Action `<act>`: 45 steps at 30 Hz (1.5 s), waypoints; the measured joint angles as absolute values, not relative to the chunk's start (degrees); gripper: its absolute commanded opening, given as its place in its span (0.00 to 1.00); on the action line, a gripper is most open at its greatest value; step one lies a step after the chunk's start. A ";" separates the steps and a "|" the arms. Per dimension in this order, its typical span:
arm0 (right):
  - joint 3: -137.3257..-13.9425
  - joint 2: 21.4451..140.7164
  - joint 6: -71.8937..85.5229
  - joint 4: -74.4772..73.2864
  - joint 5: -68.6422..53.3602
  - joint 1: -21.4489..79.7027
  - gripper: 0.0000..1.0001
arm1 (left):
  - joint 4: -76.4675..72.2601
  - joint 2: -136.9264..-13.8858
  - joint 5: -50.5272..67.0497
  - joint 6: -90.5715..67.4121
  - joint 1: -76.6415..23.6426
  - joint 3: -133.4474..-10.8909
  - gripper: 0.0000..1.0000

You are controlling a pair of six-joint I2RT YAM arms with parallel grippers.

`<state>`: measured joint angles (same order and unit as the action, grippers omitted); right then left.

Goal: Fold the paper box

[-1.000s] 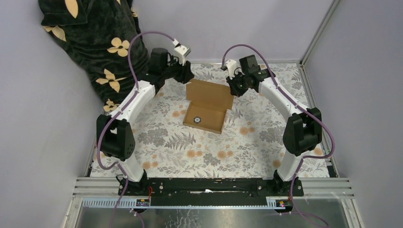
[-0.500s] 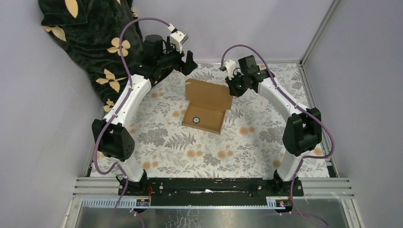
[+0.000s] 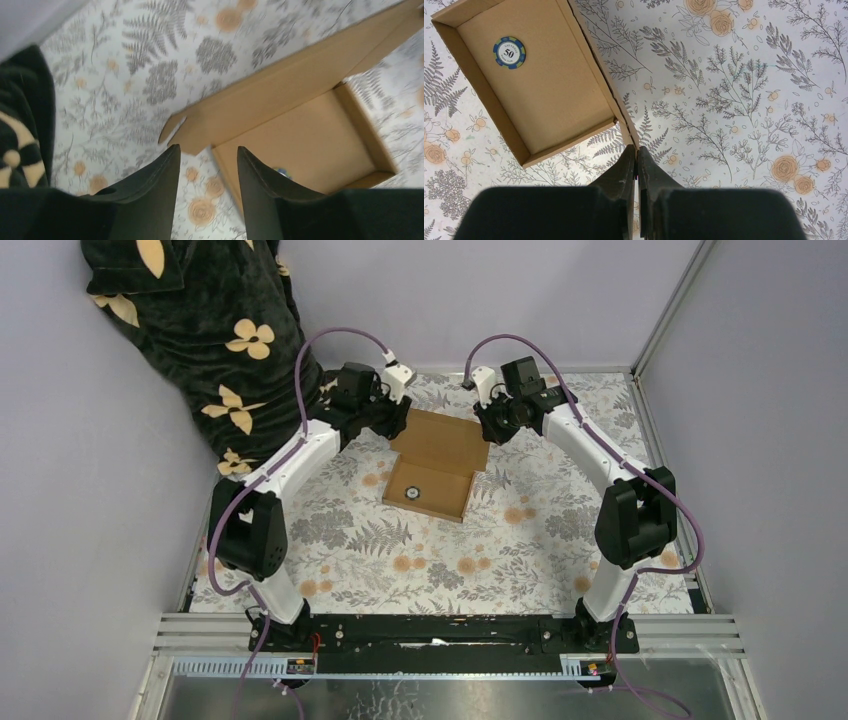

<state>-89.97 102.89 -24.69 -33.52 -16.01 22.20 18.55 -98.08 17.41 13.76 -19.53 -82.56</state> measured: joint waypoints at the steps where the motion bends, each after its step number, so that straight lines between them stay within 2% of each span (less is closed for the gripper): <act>1: -89.97 102.89 -24.71 -33.54 -16.01 22.22 0.00 | 17.93 -98.08 16.60 14.20 -19.22 -80.84 0.53; 11: -89.97 102.89 -24.88 -33.56 -15.99 22.87 0.00 | 7.88 -94.67 16.53 15.03 -13.39 -73.71 0.58; 30: -89.97 102.89 -25.12 -33.61 -15.90 23.29 0.00 | 10.39 -101.30 31.86 15.59 -10.20 -81.56 0.51; 45: -89.97 102.91 -25.15 -33.58 -15.66 23.38 0.00 | 15.53 -104.44 31.46 17.63 -11.27 -84.64 0.39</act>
